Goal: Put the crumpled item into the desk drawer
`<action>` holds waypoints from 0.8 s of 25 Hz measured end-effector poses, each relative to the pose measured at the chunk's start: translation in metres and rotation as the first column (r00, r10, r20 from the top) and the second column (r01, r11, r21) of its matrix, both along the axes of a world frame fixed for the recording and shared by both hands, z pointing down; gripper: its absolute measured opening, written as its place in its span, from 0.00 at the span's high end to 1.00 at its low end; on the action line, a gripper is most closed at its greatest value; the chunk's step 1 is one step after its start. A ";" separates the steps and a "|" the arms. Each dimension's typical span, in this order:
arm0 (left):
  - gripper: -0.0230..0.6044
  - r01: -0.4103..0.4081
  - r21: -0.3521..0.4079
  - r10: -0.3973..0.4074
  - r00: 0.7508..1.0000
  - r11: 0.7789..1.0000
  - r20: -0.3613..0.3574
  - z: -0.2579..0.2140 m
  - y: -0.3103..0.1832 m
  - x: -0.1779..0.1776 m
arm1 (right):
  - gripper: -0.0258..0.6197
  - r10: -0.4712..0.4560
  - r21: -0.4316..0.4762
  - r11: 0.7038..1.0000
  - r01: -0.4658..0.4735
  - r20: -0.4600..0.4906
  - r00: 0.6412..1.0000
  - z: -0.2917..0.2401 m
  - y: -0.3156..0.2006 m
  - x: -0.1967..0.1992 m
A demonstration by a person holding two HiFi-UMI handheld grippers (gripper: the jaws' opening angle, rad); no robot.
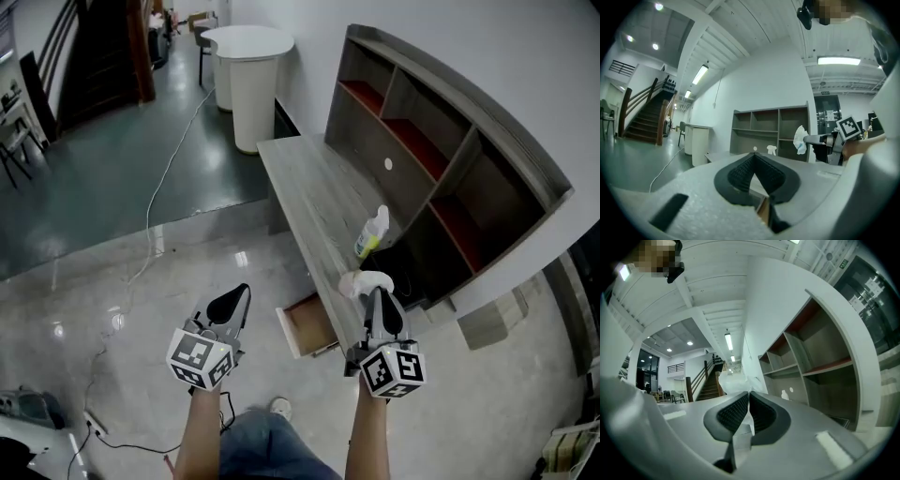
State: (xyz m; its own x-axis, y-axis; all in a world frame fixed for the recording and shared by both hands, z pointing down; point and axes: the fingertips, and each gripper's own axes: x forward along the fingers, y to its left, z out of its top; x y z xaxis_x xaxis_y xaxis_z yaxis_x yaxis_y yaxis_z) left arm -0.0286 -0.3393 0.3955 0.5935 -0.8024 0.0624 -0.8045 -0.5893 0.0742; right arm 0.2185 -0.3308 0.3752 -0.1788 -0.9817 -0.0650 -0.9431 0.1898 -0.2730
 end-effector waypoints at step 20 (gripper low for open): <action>0.96 -0.017 -0.362 0.024 1.000 0.932 0.014 0.197 -0.012 -0.030 | 0.92 0.119 -0.544 0.825 -0.155 -0.102 0.988 0.271 -0.005 -0.099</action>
